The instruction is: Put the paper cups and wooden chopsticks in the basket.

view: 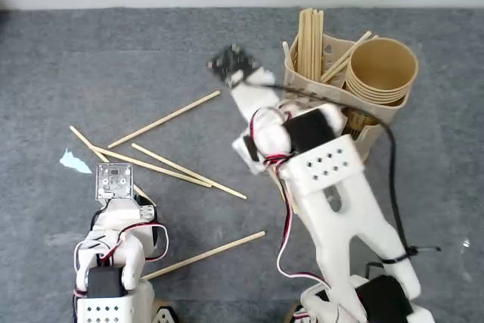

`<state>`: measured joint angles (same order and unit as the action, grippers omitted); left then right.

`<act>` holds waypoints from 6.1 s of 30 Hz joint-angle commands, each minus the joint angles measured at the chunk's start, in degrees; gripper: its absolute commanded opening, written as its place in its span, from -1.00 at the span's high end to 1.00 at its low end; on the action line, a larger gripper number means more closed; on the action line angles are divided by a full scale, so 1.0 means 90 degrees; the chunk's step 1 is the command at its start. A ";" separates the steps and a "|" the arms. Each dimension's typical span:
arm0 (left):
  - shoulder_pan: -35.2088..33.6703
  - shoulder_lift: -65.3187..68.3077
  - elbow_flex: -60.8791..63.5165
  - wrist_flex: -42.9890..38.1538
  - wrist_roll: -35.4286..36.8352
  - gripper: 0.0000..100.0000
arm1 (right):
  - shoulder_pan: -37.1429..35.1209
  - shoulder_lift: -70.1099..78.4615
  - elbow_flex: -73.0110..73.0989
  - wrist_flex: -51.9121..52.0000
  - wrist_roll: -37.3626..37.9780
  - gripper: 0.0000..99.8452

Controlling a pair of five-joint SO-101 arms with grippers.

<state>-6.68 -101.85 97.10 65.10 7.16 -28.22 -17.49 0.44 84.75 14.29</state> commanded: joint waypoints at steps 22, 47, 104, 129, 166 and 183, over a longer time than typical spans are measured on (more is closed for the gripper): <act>0.0020 0.0020 -0.0054 -0.0127 -0.0039 0.97 | 0.1763 0.0259 -0.4269 -0.3824 0.0039 0.98; 0.0029 0.0020 -0.0054 -0.0391 0.0000 0.97 | 0.2505 0.0132 -0.0576 -0.4684 -0.1465 0.70; -0.0029 0.0078 -0.3189 0.1153 0.0723 0.97 | 0.1001 -0.9607 0.9260 -0.1675 -0.2725 0.98; -0.1094 0.7404 -0.7018 0.1084 0.0967 0.96 | 0.1744 -0.9607 0.9748 -0.1949 -0.3204 0.98; -0.1924 1.5736 -1.2313 0.1328 0.1612 0.85 | 0.1695 -0.9607 1.0012 -0.2212 -0.3194 0.98; -0.0781 1.4847 -1.4110 0.3380 0.2002 0.97 | 0.1685 -0.9607 1.0012 -0.2212 -0.3204 0.98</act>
<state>-16.62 39.08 -22.11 90.68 22.81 -13.10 -103.47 90.99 66.20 -14.11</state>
